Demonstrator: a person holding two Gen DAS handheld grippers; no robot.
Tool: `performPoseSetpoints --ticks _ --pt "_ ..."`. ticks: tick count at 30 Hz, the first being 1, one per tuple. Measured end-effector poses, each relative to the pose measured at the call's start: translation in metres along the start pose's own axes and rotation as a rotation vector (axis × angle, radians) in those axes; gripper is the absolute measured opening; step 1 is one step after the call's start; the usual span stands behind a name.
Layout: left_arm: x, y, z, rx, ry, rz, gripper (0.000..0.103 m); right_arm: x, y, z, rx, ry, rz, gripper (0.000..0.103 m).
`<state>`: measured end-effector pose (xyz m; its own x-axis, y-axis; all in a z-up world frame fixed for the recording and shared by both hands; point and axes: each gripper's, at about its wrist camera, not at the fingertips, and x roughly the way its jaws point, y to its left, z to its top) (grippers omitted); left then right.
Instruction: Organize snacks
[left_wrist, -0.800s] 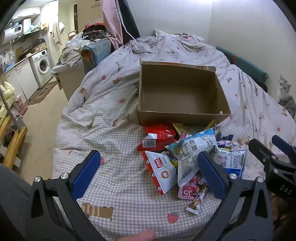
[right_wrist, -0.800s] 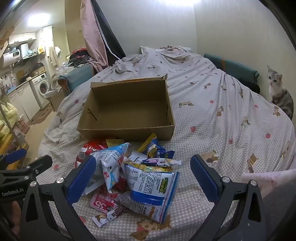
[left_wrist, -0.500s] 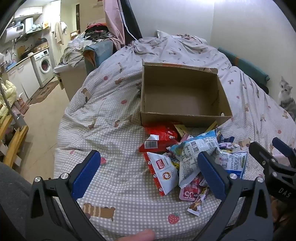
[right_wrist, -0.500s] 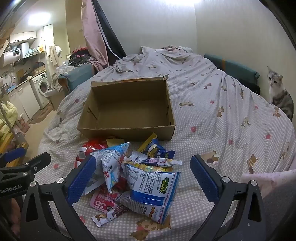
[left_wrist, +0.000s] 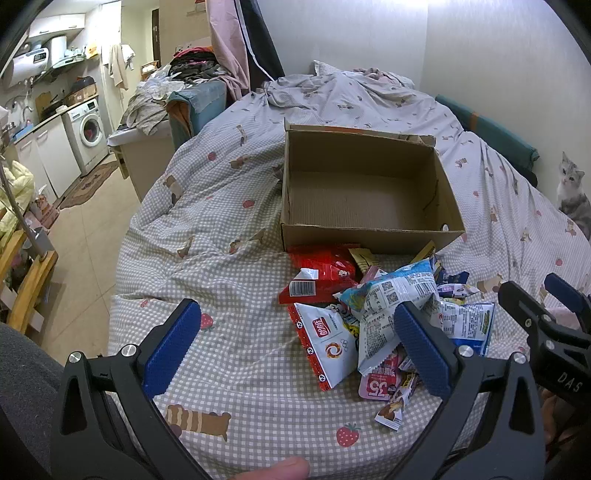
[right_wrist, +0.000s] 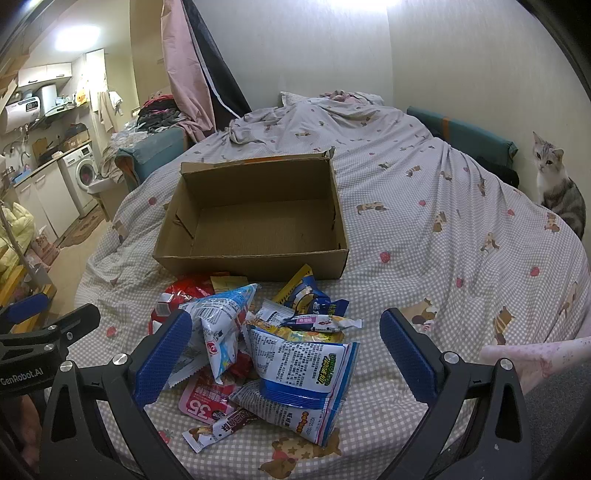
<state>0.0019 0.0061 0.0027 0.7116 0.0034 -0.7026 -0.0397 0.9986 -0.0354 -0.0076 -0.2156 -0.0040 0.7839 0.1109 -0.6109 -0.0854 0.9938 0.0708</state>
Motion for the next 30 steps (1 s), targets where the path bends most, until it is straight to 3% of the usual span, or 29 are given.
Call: performPoseSetpoints --ticks 30 --pt "-0.0014 0.0004 -0.0004 0.001 -0.003 0.007 0.103 0.0005 -0.0007 -0.0002 0.001 0.002 -0.001 0.103"
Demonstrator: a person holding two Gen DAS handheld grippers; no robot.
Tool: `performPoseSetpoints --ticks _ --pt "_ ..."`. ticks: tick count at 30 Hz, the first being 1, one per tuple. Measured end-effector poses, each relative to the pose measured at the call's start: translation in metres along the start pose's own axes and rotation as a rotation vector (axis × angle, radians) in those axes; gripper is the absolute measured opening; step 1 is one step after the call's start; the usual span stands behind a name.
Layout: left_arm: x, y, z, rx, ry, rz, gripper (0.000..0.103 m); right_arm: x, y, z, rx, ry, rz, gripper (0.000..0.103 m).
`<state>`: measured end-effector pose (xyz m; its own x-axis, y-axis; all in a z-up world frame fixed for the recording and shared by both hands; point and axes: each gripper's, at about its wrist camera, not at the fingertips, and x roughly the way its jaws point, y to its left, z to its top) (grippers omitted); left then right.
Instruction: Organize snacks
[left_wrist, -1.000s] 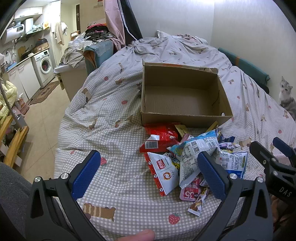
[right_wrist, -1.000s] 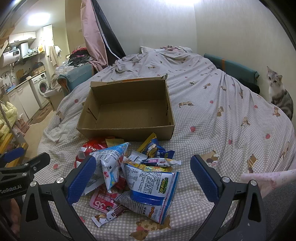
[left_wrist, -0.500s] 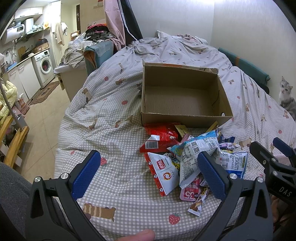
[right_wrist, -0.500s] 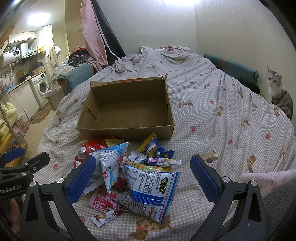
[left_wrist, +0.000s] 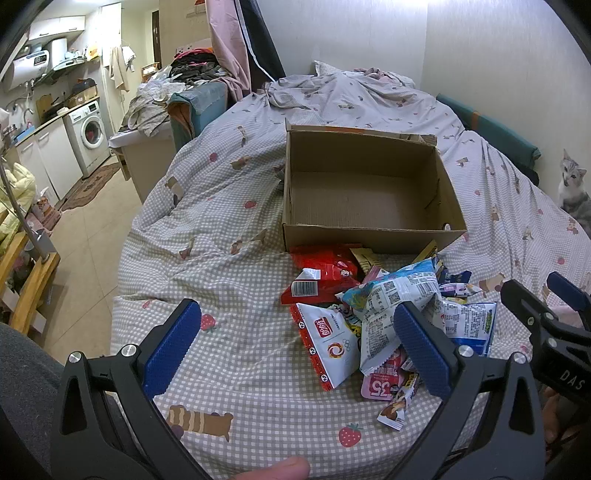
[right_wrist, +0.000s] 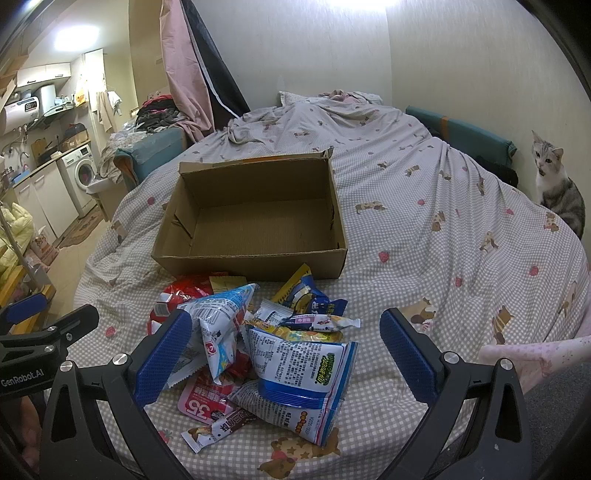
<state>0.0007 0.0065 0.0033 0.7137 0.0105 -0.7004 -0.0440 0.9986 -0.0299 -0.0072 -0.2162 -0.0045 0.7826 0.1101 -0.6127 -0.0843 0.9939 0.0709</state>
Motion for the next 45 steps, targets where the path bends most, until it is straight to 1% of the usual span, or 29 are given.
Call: performPoseSetpoints --ticks 29,33,38,39,40,41,43,44,45 --pt "-0.002 0.003 0.0 0.008 -0.005 0.004 0.103 0.001 0.0 0.001 0.0 0.002 0.001 0.103" --pt "-0.002 0.005 0.0 0.005 -0.002 0.009 0.103 0.004 -0.004 -0.001 0.011 0.01 0.005 0.103" --pt "0.002 0.012 0.001 -0.018 0.012 0.039 0.103 0.012 -0.008 0.01 0.023 0.108 0.101 0.103" --pt "0.002 0.015 0.001 -0.026 0.018 0.041 0.103 0.017 -0.007 0.013 0.031 0.145 0.133 0.103" --pt "0.004 0.017 0.003 -0.036 0.026 0.042 0.103 0.025 -0.006 0.016 0.047 0.202 0.194 0.103" --pt "0.005 0.018 0.003 -0.043 0.031 0.045 0.103 0.031 -0.004 0.017 0.057 0.238 0.228 0.103" --pt "0.007 0.023 0.005 -0.067 0.046 0.054 0.103 0.048 0.002 0.02 0.077 0.331 0.304 0.097" --pt "0.008 0.027 0.006 -0.08 0.055 0.058 0.103 0.058 0.007 0.021 0.089 0.384 0.331 0.09" --pt "0.01 0.028 0.006 -0.089 0.062 0.059 0.103 0.064 0.01 0.022 0.097 0.419 0.348 0.083"
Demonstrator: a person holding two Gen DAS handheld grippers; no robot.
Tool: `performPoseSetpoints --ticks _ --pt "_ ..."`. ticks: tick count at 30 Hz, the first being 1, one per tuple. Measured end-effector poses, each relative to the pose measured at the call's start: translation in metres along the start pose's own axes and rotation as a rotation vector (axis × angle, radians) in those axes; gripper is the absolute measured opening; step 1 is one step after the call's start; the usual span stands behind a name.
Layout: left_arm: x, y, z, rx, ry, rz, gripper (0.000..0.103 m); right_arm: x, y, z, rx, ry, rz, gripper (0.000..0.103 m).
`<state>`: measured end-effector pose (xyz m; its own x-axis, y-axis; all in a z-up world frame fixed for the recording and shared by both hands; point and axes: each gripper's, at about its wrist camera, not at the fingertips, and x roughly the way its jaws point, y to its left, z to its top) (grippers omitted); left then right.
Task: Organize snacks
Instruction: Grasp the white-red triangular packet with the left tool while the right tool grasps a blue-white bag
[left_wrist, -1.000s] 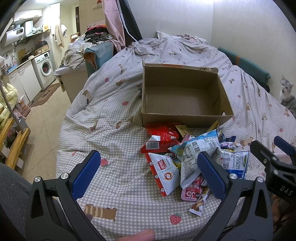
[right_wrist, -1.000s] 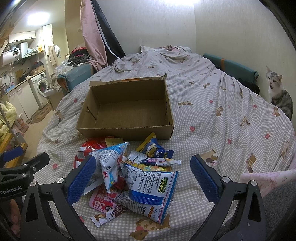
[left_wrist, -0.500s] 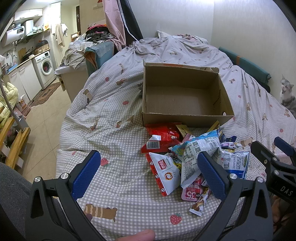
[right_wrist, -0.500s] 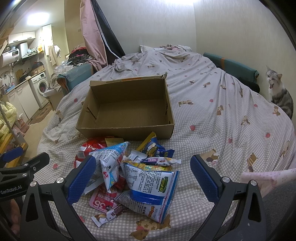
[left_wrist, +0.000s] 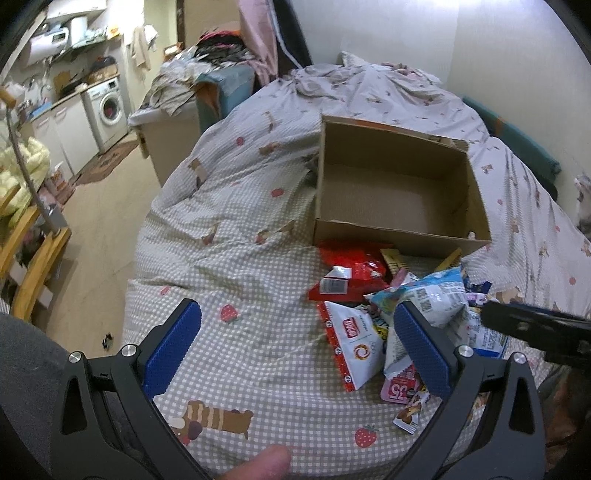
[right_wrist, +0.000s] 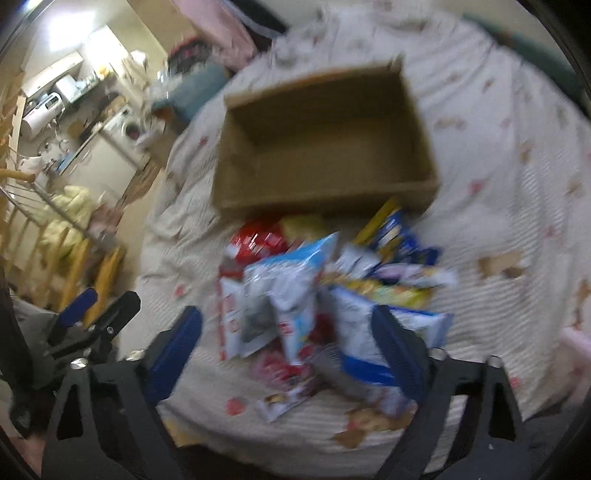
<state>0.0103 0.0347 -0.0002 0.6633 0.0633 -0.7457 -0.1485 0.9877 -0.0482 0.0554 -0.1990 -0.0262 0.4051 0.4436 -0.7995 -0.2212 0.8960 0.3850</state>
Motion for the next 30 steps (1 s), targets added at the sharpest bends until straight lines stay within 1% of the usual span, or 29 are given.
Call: performPoseSetpoints --ticks 1,2,4,7,9,10,11,12,15,18,21,23,26,27,30 --pt "0.001 0.002 0.0 -0.009 0.009 0.002 0.103 0.013 0.003 0.005 0.002 0.056 0.024 0.082" --pt "0.002 0.002 0.0 -0.012 0.014 0.006 0.103 0.02 0.004 0.008 0.002 0.083 0.021 0.08" --pt "0.005 0.005 0.0 -0.02 0.029 0.017 0.103 0.042 0.007 0.012 -0.001 0.147 -0.026 0.077" --pt "0.009 0.011 0.0 -0.041 0.054 0.022 0.103 0.067 0.008 0.017 0.026 0.223 -0.011 0.069" --pt "0.012 0.015 0.0 -0.062 0.075 0.022 0.103 0.076 0.004 0.021 0.031 0.251 -0.005 0.062" --pt "0.015 0.018 0.0 -0.073 0.088 0.025 0.103 0.08 0.004 0.021 0.028 0.261 -0.011 0.06" --pt "0.017 0.02 0.0 -0.081 0.099 0.024 0.103 0.083 0.003 0.023 0.027 0.266 -0.013 0.054" --pt "0.018 0.021 0.0 -0.088 0.109 0.026 0.103 0.083 0.003 0.025 0.024 0.268 -0.016 0.052" --pt "0.024 0.023 -0.001 -0.099 0.143 0.027 0.103 0.08 -0.001 0.03 0.004 0.258 -0.017 0.046" --pt "0.033 0.023 -0.002 -0.108 0.191 0.019 0.103 0.068 -0.003 0.033 -0.019 0.239 0.0 0.044" --pt "0.043 0.021 -0.002 -0.116 0.246 0.007 0.103 0.045 -0.01 0.039 -0.022 0.187 0.019 0.044" --pt "0.051 0.015 -0.003 -0.106 0.275 0.0 0.103 0.031 -0.016 0.044 -0.033 0.135 0.004 0.044" --pt "0.07 -0.001 -0.006 -0.089 0.354 -0.039 0.103 0.022 -0.029 0.048 -0.019 0.096 0.018 0.044" --pt "0.078 -0.007 -0.007 -0.086 0.383 -0.048 0.103 0.02 -0.035 0.048 -0.015 0.086 0.008 0.044" --pt "0.105 -0.023 -0.01 -0.088 0.462 -0.058 0.102 0.023 -0.042 0.047 0.01 0.076 0.018 0.044"
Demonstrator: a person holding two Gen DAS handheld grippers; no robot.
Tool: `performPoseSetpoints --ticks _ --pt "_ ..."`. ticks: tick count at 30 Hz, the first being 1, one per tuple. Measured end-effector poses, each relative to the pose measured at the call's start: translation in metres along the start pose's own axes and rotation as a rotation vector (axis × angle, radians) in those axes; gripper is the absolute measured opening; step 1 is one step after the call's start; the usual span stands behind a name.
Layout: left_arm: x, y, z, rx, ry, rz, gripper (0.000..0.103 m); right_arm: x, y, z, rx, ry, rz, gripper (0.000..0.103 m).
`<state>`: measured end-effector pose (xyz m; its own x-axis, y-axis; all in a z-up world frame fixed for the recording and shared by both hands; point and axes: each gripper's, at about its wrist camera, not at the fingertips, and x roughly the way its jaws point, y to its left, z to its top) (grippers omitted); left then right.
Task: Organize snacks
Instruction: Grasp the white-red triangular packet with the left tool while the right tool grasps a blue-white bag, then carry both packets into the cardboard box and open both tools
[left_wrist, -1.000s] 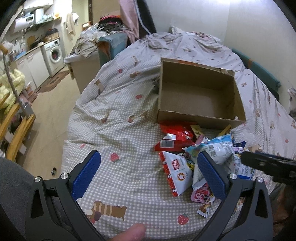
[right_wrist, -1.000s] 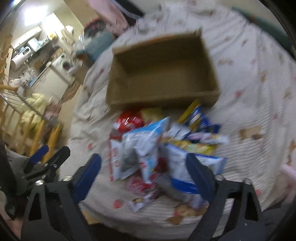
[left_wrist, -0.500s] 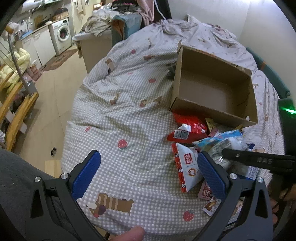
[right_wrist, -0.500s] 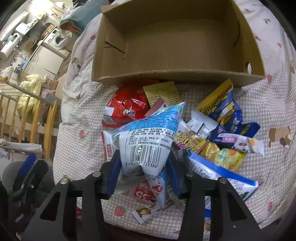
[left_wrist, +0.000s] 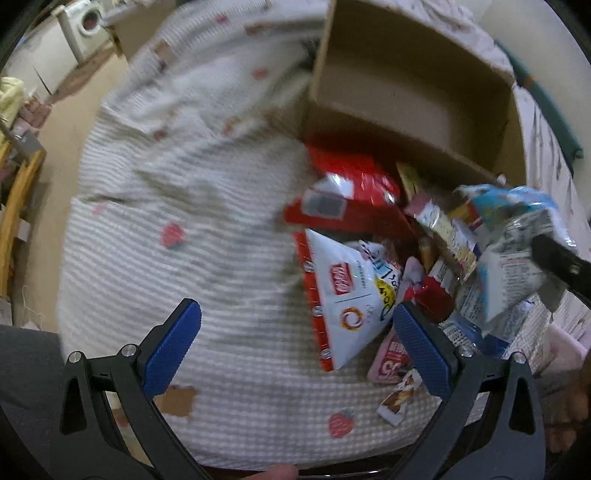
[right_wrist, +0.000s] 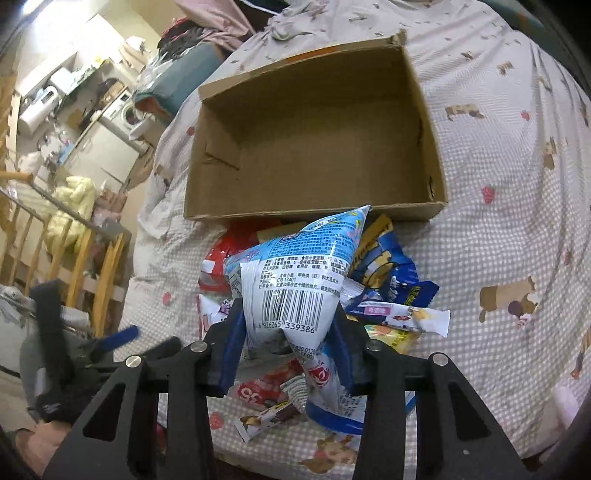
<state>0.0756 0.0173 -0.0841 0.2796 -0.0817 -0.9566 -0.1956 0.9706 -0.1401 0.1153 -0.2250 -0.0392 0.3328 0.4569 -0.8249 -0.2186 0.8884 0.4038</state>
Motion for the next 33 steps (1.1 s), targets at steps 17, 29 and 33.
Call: performPoseSetpoints --ticks 17,29,33 --pt "0.069 -0.032 0.012 -0.063 0.14 -0.185 0.045 -0.006 -0.015 0.006 0.027 -0.051 -0.009 0.044" --pt "-0.003 -0.049 -0.004 -0.024 0.075 -0.158 0.027 -0.01 -0.02 0.006 0.044 -0.063 -0.008 0.044" --pt "-0.031 -0.052 -0.016 -0.003 0.033 -0.114 0.027 -0.011 -0.029 0.005 0.092 -0.056 -0.006 0.044"
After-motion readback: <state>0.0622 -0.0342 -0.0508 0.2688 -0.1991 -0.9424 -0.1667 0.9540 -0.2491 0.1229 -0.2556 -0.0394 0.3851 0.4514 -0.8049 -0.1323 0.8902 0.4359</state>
